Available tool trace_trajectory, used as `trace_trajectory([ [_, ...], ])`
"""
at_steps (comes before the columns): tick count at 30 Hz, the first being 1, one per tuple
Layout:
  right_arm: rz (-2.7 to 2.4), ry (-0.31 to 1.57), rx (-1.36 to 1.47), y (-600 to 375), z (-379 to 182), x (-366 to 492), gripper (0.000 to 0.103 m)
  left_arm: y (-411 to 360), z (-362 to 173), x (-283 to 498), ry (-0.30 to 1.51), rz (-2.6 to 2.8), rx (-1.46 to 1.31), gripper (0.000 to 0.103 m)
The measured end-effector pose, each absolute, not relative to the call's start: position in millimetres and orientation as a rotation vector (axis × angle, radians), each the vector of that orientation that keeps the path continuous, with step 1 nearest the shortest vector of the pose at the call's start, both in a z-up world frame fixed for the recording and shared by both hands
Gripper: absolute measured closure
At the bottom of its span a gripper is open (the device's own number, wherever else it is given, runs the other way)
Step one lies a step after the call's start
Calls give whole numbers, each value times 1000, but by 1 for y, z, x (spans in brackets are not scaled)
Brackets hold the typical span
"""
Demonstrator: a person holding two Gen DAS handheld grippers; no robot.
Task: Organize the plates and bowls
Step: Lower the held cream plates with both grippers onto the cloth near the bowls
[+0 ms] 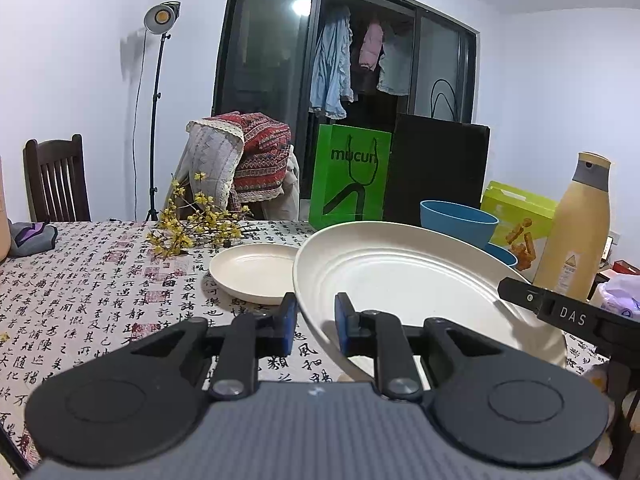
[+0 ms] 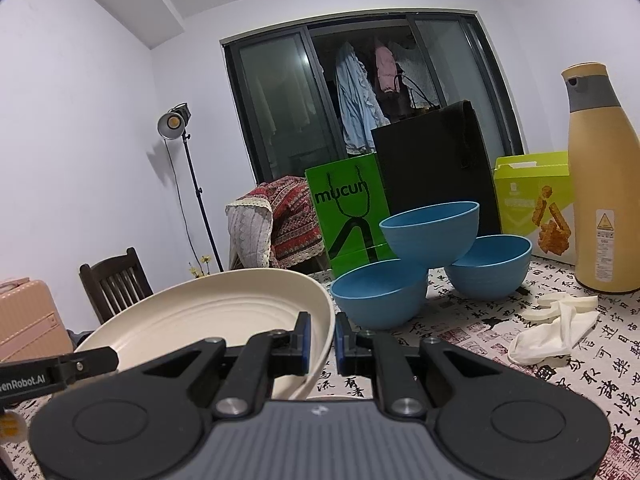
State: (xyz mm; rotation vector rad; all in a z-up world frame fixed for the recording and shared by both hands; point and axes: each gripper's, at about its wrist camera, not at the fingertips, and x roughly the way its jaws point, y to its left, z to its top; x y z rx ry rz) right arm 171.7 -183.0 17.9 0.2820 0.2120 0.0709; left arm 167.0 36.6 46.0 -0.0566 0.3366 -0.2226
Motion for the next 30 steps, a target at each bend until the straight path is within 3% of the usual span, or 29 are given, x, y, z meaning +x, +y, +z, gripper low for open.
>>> trace_trajectory([
  [30, 48, 216, 298, -204, 6, 152, 91, 19, 33, 159, 361, -252, -58, 83],
])
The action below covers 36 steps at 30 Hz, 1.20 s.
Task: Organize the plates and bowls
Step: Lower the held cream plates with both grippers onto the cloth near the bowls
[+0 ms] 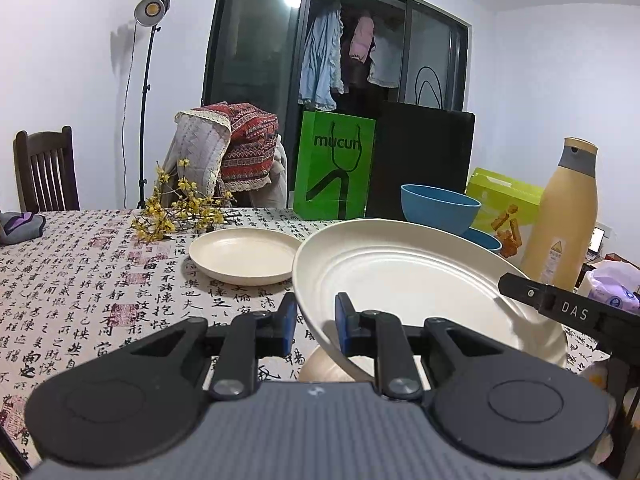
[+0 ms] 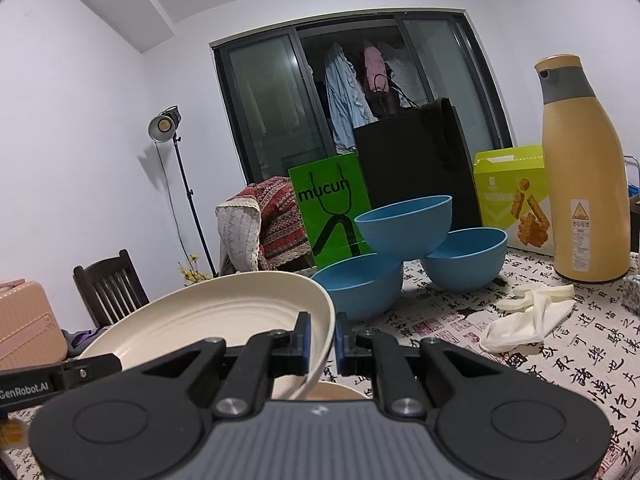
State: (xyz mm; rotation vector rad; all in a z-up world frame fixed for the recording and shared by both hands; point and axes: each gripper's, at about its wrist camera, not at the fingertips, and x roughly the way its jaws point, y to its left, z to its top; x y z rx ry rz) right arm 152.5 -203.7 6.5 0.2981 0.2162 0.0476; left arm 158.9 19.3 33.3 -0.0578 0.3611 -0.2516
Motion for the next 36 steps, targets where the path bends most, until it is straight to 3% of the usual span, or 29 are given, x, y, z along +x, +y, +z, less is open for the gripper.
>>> trace_trajectory([
  [36, 20, 266, 313, -218, -18, 152, 91, 7, 7, 160, 424, -268, -59, 83],
])
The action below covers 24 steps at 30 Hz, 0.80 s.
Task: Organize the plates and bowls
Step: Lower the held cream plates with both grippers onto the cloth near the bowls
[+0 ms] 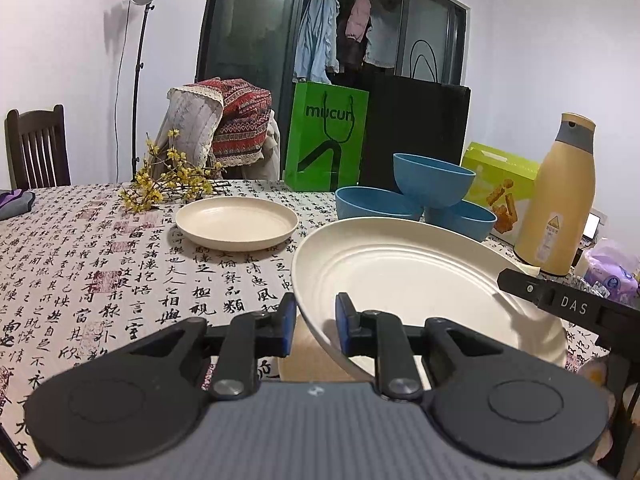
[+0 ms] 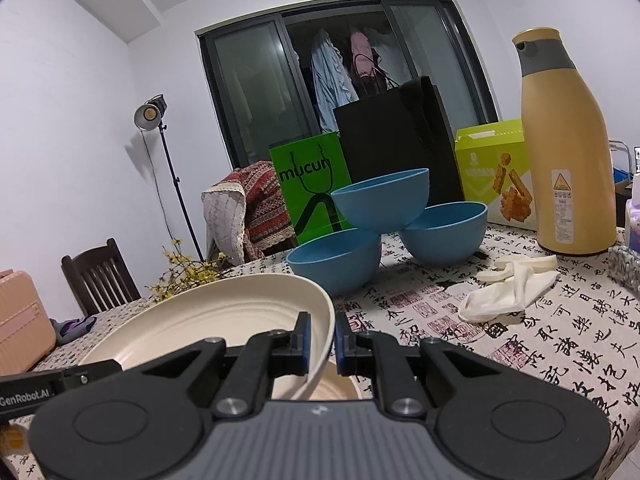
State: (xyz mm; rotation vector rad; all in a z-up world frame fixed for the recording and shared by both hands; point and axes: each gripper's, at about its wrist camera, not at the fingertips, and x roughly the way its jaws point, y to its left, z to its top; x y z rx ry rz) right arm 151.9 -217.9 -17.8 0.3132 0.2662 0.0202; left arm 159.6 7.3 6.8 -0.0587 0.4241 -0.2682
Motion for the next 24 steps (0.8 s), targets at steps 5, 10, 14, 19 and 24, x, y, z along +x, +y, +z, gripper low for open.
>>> trace_trajectory([
  [5, 18, 277, 316, -218, -21, 153, 91, 7, 3, 161, 436, -268, -62, 83],
  [10, 19, 287, 317, -218, -24, 155, 91, 7, 0, 162, 447, -266, -66, 82],
  [14, 19, 296, 315, -217, -27, 156, 91, 7, -3, 162, 454, -264, -67, 82],
  [19, 19, 308, 315, -218, -30, 158, 91, 8, -7, 164, 469, -262, -73, 82],
  [24, 20, 318, 312, -218, -33, 160, 91, 9, -10, 166, 479, -258, -77, 82],
])
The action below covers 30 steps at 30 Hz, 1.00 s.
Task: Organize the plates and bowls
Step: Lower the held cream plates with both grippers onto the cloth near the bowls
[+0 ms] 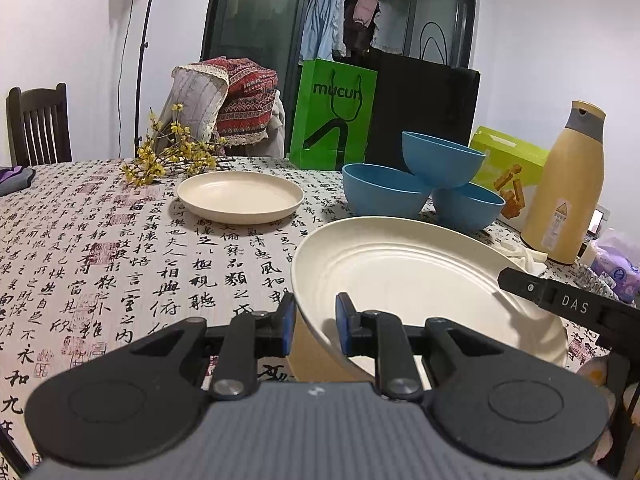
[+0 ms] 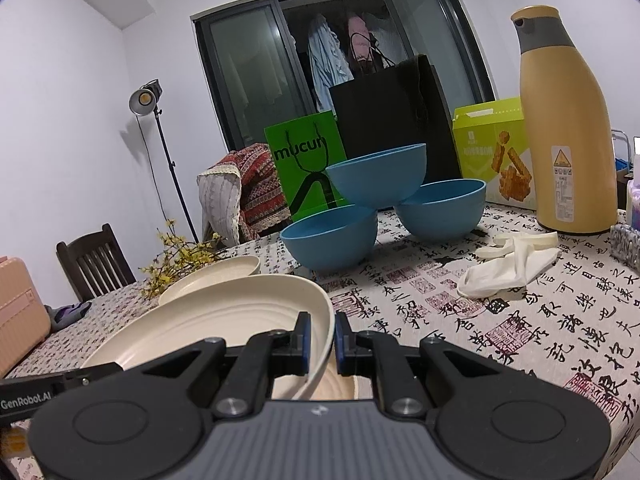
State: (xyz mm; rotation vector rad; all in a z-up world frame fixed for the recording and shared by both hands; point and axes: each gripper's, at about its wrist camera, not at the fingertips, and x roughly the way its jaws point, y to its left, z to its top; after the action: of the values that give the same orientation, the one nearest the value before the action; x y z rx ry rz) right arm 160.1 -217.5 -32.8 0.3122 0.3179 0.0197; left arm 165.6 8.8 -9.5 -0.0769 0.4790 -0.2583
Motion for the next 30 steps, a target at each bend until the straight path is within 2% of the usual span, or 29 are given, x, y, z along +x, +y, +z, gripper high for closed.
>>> trace_trajectory([
  [30, 28, 351, 301, -217, -45, 163, 91, 6, -19, 165, 501, -251, -61, 82],
])
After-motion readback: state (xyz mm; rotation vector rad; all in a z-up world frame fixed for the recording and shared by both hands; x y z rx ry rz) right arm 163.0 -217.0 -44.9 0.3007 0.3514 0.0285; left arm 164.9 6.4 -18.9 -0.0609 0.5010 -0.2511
